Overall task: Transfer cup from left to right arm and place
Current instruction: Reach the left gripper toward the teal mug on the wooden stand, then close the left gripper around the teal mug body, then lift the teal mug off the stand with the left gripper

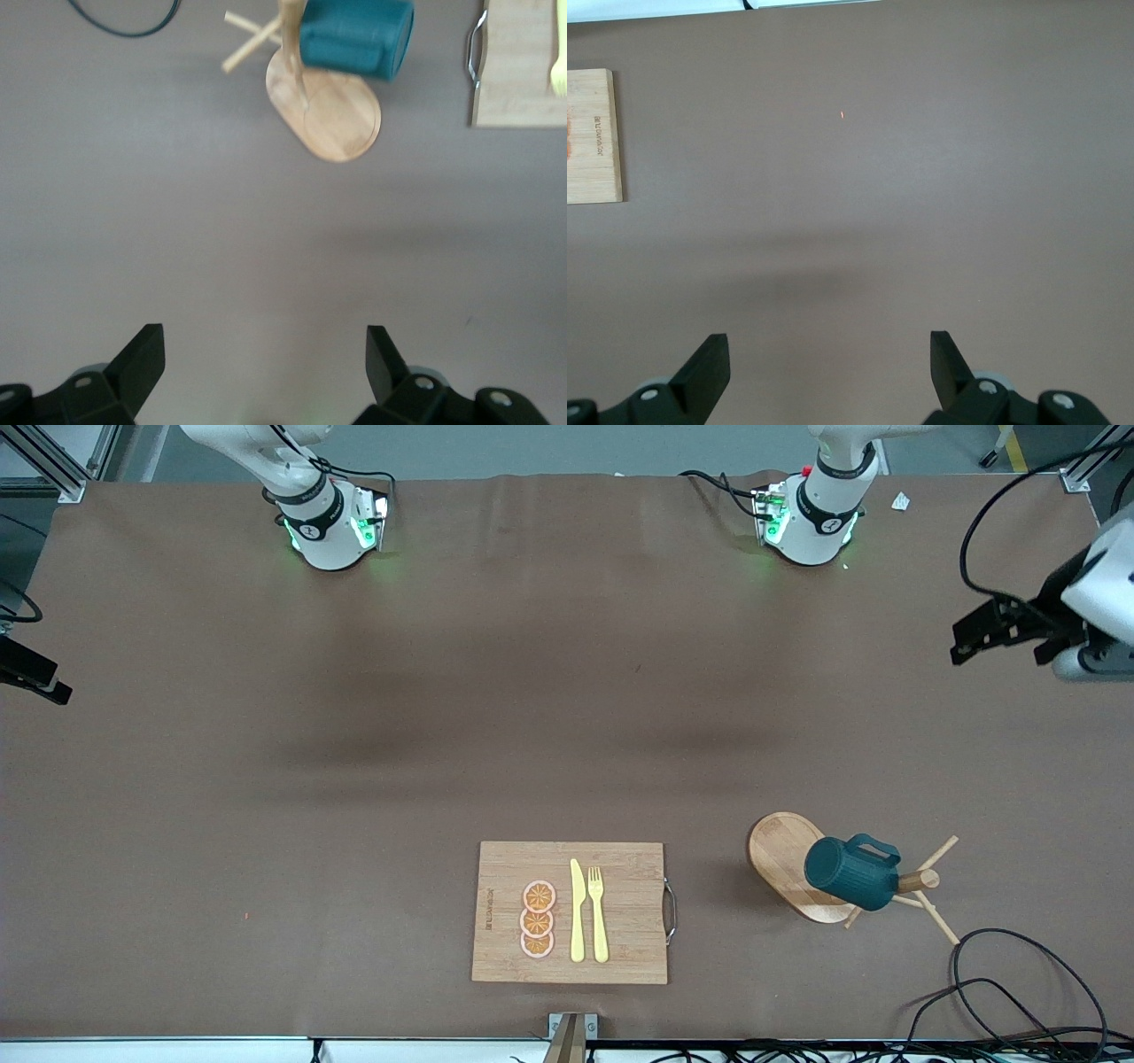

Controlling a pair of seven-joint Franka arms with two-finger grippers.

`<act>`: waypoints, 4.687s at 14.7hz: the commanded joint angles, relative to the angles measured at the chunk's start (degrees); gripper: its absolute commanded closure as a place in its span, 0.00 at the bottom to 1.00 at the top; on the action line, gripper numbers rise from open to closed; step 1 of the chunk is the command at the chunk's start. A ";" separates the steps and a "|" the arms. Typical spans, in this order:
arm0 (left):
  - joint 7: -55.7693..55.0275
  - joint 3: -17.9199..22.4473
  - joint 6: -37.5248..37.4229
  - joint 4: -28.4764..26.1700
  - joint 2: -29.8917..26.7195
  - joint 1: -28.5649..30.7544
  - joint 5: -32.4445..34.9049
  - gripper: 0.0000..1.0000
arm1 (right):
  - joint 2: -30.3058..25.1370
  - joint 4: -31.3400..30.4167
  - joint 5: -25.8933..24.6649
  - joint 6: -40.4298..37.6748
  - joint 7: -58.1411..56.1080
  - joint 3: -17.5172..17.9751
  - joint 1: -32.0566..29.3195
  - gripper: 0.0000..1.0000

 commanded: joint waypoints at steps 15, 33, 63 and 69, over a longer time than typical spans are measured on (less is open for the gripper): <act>-57.15 -0.28 26.11 2.19 19.05 -0.66 -4.57 0.00 | -0.61 -0.73 0.85 0.50 0.31 0.21 -0.44 0.00; -66.15 -1.95 55.31 -13.64 19.06 -0.31 -16.00 0.00 | -0.61 -0.73 0.85 0.50 0.31 0.21 -0.44 0.00; -69.66 -8.00 49.52 -13.11 15.46 -0.92 -18.20 0.40 | -0.61 -0.73 0.85 0.59 0.40 0.12 -0.53 0.00; -78.79 -9.15 49.42 -10.31 17.64 -10.31 1.63 0.40 | -0.61 -0.73 0.85 0.59 0.40 0.12 -0.53 0.00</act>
